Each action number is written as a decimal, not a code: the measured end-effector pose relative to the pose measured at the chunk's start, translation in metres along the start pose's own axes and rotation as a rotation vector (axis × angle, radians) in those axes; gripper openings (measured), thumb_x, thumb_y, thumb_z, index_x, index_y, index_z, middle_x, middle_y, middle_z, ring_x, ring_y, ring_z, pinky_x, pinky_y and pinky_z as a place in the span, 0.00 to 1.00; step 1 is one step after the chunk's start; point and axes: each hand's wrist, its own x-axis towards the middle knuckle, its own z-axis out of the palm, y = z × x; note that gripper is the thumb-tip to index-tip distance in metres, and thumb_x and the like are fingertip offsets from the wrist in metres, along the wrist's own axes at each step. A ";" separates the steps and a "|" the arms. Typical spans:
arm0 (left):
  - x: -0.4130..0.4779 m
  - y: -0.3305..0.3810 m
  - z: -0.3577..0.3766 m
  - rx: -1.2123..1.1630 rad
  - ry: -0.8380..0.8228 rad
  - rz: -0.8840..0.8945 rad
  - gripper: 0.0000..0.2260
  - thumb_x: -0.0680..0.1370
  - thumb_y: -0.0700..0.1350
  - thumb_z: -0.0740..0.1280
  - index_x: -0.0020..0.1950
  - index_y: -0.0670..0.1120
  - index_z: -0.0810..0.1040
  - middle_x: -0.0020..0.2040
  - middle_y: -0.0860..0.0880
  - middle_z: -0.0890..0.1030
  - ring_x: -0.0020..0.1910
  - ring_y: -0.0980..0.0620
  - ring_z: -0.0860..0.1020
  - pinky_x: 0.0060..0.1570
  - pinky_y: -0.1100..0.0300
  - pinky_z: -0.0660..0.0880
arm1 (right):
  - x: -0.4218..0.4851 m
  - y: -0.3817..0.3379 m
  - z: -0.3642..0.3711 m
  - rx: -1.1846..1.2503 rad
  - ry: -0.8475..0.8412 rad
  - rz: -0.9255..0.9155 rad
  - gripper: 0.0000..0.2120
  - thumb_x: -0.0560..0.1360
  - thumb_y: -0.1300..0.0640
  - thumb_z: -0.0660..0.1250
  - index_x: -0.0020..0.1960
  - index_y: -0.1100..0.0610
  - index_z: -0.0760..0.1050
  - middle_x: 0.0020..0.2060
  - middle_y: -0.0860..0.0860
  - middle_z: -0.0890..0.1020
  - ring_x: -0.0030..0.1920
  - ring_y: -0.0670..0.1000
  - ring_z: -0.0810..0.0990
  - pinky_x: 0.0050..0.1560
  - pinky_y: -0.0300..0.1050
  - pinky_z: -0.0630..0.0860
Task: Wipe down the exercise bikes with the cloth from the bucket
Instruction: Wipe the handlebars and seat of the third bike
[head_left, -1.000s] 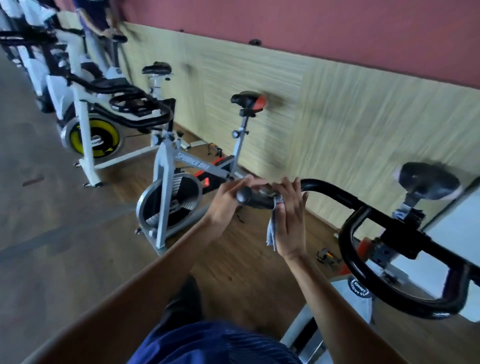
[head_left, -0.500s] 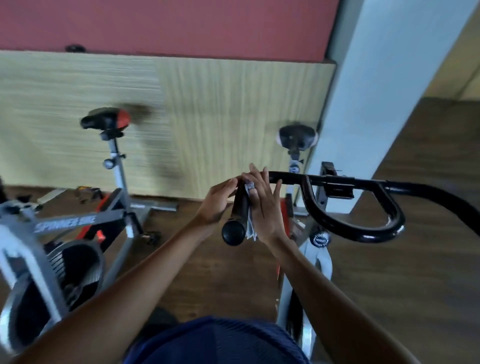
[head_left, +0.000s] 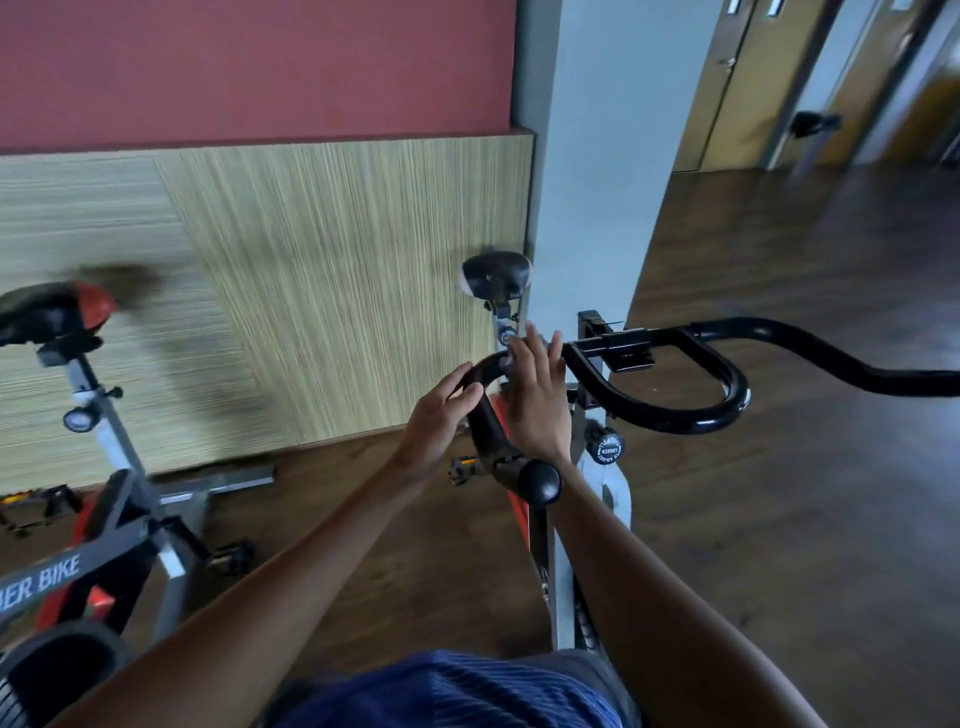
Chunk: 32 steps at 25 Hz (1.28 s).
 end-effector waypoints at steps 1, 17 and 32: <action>0.000 0.000 0.001 -0.016 -0.013 -0.006 0.22 0.84 0.45 0.60 0.78 0.46 0.63 0.66 0.54 0.73 0.47 0.73 0.77 0.53 0.72 0.73 | 0.001 -0.001 0.004 -0.004 0.030 0.054 0.29 0.80 0.57 0.66 0.77 0.54 0.59 0.80 0.51 0.55 0.79 0.54 0.37 0.78 0.56 0.56; -0.012 0.030 -0.012 0.062 -0.033 -0.031 0.18 0.80 0.50 0.63 0.68 0.46 0.72 0.64 0.54 0.75 0.61 0.68 0.73 0.55 0.78 0.66 | -0.010 -0.054 -0.074 0.350 0.058 0.330 0.15 0.85 0.57 0.56 0.67 0.56 0.75 0.65 0.50 0.78 0.67 0.48 0.74 0.68 0.44 0.70; -0.066 0.053 -0.020 0.250 -0.482 0.236 0.08 0.78 0.46 0.66 0.53 0.51 0.84 0.52 0.56 0.84 0.55 0.58 0.80 0.59 0.59 0.74 | -0.138 -0.174 -0.153 0.527 0.527 0.635 0.15 0.84 0.62 0.56 0.68 0.58 0.74 0.65 0.52 0.79 0.67 0.47 0.76 0.68 0.41 0.71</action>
